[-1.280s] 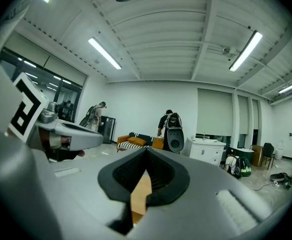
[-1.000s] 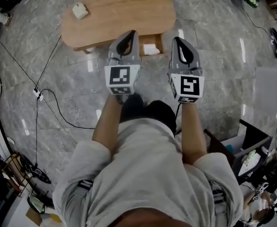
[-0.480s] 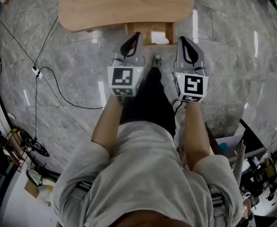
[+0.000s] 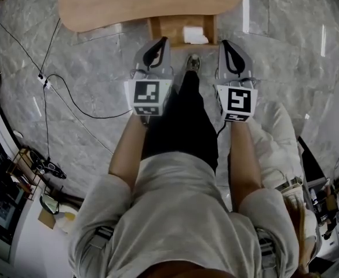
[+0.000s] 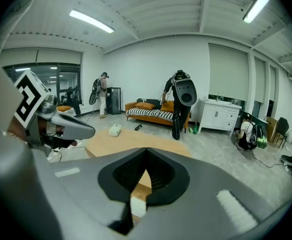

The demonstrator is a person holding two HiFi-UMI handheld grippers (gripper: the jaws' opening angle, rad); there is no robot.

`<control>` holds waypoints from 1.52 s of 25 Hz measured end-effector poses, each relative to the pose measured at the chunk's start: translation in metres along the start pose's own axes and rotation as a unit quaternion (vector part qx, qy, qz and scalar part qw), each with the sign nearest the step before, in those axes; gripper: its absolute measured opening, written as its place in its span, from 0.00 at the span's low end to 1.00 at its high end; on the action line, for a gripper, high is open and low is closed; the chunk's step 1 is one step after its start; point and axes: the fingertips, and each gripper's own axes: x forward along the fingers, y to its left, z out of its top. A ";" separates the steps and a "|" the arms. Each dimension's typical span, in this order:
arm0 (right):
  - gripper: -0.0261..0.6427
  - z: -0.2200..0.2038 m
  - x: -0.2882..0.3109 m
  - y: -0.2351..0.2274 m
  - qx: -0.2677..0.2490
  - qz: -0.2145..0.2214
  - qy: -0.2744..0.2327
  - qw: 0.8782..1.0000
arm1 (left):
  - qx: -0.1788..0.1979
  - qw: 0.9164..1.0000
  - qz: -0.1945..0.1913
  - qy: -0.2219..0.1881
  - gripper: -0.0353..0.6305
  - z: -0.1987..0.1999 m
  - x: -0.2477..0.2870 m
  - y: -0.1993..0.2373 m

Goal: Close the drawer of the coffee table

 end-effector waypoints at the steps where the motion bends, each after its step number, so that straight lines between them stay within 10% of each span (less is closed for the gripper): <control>1: 0.05 -0.001 0.001 -0.001 0.000 0.000 0.001 1.000 | -0.002 1.000 0.000 0.003 0.08 -0.003 0.001 -0.001; 29: 0.05 -0.221 0.118 0.007 -0.036 0.084 0.142 0.986 | 0.010 0.986 0.012 0.165 0.08 -0.230 0.107 0.042; 38: 0.05 -0.299 0.133 0.019 -0.065 0.113 0.194 0.972 | 0.161 0.957 -0.022 0.240 0.08 -0.320 0.117 0.038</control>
